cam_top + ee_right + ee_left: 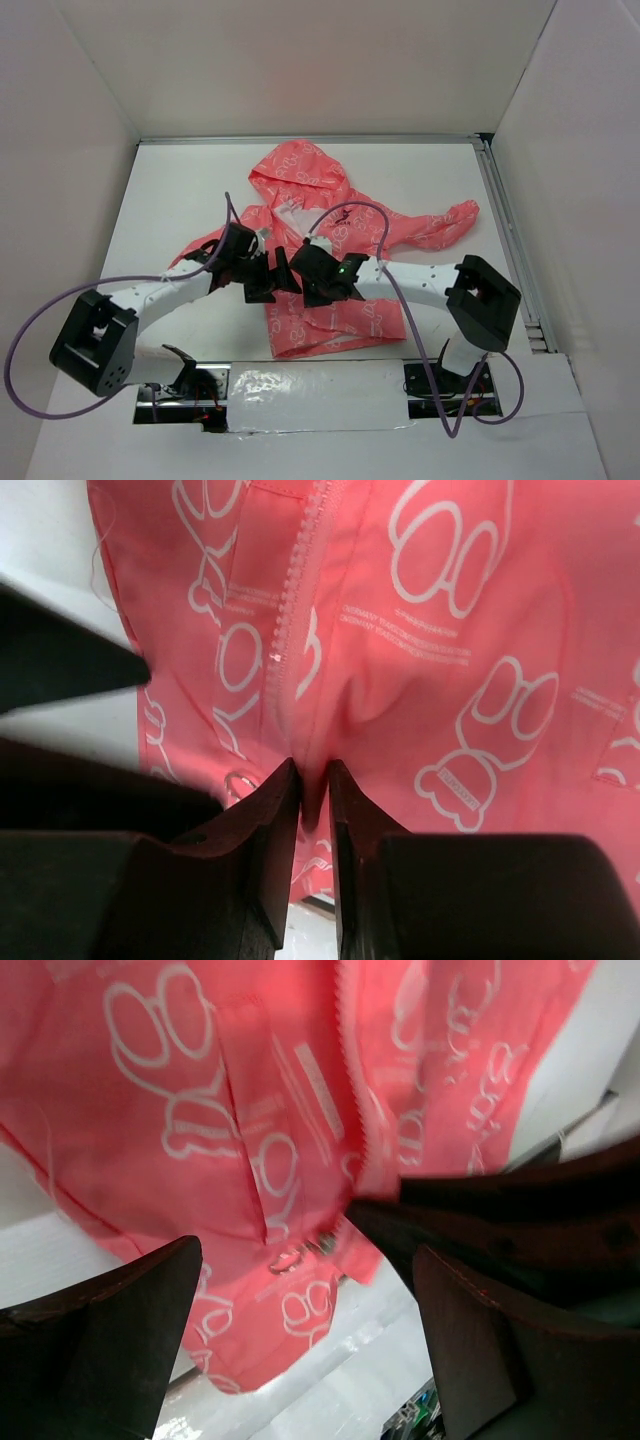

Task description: Zip up the jacket

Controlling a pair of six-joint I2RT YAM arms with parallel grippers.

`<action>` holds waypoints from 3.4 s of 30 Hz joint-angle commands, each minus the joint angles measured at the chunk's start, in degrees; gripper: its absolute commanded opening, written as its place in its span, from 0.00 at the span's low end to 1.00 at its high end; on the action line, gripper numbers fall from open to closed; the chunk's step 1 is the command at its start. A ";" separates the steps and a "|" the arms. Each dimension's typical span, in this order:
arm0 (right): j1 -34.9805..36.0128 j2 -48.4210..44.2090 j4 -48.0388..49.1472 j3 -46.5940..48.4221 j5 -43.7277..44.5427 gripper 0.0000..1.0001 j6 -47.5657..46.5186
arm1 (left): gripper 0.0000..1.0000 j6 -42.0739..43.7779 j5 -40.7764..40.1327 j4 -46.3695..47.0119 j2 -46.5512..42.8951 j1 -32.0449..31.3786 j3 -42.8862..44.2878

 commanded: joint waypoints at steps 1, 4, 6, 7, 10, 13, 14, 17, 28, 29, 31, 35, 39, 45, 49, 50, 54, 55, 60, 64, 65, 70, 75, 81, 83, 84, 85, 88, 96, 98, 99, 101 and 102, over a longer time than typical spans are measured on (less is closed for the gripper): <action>0.00 -6.48 3.42 -2.89 1.77 0.25 -0.25 | 0.99 -2.24 -3.30 1.01 3.95 -0.26 3.35; -0.26 -9.04 5.01 -6.41 1.78 0.25 0.89 | 0.99 -3.21 -3.83 1.88 8.61 -0.18 5.03; -0.35 -9.92 5.36 -7.99 1.25 0.25 1.33 | 0.99 -3.47 -3.57 2.24 12.30 -0.09 6.60; -0.35 -10.80 5.36 -8.87 0.99 0.24 1.68 | 0.99 -3.56 -3.92 2.24 14.58 -0.09 7.13; -0.44 -13.17 5.01 -10.36 2.21 0.23 2.65 | 0.99 -4.35 -6.55 -0.48 17.93 0.70 9.77; -1.84 -16.68 6.24 -14.31 1.60 0.03 2.65 | 0.99 -4.35 -7.96 -2.42 21.27 3.59 11.00; -3.50 -17.74 6.68 -15.19 1.16 0.02 3.09 | 0.99 -4.44 -8.66 -3.38 21.80 5.26 11.44; -8.32 -23.26 6.68 -19.06 0.20 0.00 3.62 | 0.99 -3.48 -10.16 -5.92 24.26 8.86 14.25; -22.41 -36.82 5.98 -27.07 -3.06 0.01 -1.65 | 0.99 2.93 -12.71 -14.63 40.70 18.89 38.50; -22.50 -36.99 6.24 -27.15 -3.15 0.01 -1.83 | 0.99 3.55 -13.32 -14.90 40.70 19.16 39.47; -22.85 -37.17 6.51 -27.42 -2.46 0.00 -1.57 | 0.99 5.39 -14.46 -15.17 37.12 19.51 40.44; -24.43 -38.40 5.98 -28.29 -0.69 0.00 0.80 | 0.99 7.77 -12.99 -15.08 28.08 18.90 38.35; -27.15 -40.51 5.63 -29.70 -1.21 0.00 1.69 | 0.99 10.15 -14.72 -16.82 20.58 12.33 33.95; -29.71 -43.14 5.28 -31.20 -4.28 0.00 -0.15 | 0.99 11.38 -11.93 -19.47 16.18 1.87 27.36; -29.71 -43.76 5.37 -31.29 -6.22 0.00 -1.56 | 0.99 9.54 -11.83 -19.82 15.30 -3.77 23.49; -29.62 -43.76 5.36 -31.29 -6.75 0.00 -2.00 | 0.99 8.93 -11.48 -19.56 15.04 -5.61 22.01; -29.09 -43.76 6.77 -32.34 -7.36 0.00 -2.27 | 0.99 6.46 -12.97 -19.91 18.27 -8.43 22.34; -29.09 -43.59 7.29 -32.43 -7.89 0.00 -2.18 | 0.99 5.68 -13.58 -20.52 19.07 -9.05 23.47; -28.48 -42.27 9.49 -33.57 -8.95 0.00 -1.66 | 0.97 4.79 -15.42 -20.70 22.06 -10.99 24.88; -27.78 -40.87 10.20 -33.48 -9.21 0.00 -1.57 | 0.95 1.45 -19.39 -24.74 25.93 -11.78 27.70; -27.34 -40.78 10.11 -33.48 -9.12 0.00 -1.57 | 0.94 1.27 -19.65 -24.75 26.28 -11.95 28.23; -26.72 -40.60 9.94 -33.31 -8.16 0.00 -1.13 | 0.85 -0.66 -23.25 -27.63 30.32 -13.27 31.65; -26.46 -40.42 9.32 -33.22 -7.02 0.00 -1.04 | 0.73 -1.36 -24.58 -28.62 33.14 -14.59 32.37; -26.46 -40.25 8.53 -33.13 -5.87 0.00 -0.78 | 0.50 -1.98 -24.93 -28.88 33.93 -14.85 32.54; -26.37 -40.25 8.35 -33.13 -5.52 0.00 -0.78 | 0.42 -1.72 -24.93 -28.35 33.85 -14.85 32.45; -26.37 -40.07 8.35 -33.13 -5.43 0.00 -0.78 | 0.38 -1.45 -24.58 -28.09 33.41 -14.85 32.45; -26.37 -39.99 8.27 -33.05 -5.35 0.00 -0.86 | 0.34 -0.76 -24.23 -27.65 33.15 -14.85 32.36; -26.28 -39.46 8.09 -32.78 -4.91 0.00 -0.78 | 0.29 0.74 -22.73 -25.89 30.95 -14.94 32.19; -24.00 -38.32 8.35 -30.76 -4.29 0.00 -2.35 | 0.00 6.36 -16.41 -17.64 20.76 -14.77 28.33; -22.95 -38.14 8.44 -29.36 -3.76 0.00 -2.88 | 0.00 7.85 -13.68 -15.88 17.68 -14.59 26.84; -22.16 -38.05 8.79 -28.57 -3.68 0.00 -2.97 | 0.00 8.04 -12.20 -14.39 15.67 -14.42 26.22; -21.19 -37.96 9.49 -28.04 -3.67 0.00 -3.23 | 0.00 8.13 -11.66 -13.15 13.64 -14.42 24.55; -19.96 -38.05 10.45 -27.86 -3.85 0.00 -3.32 | 0.00 7.43 -11.39 -12.80 12.50 -14.42 23.93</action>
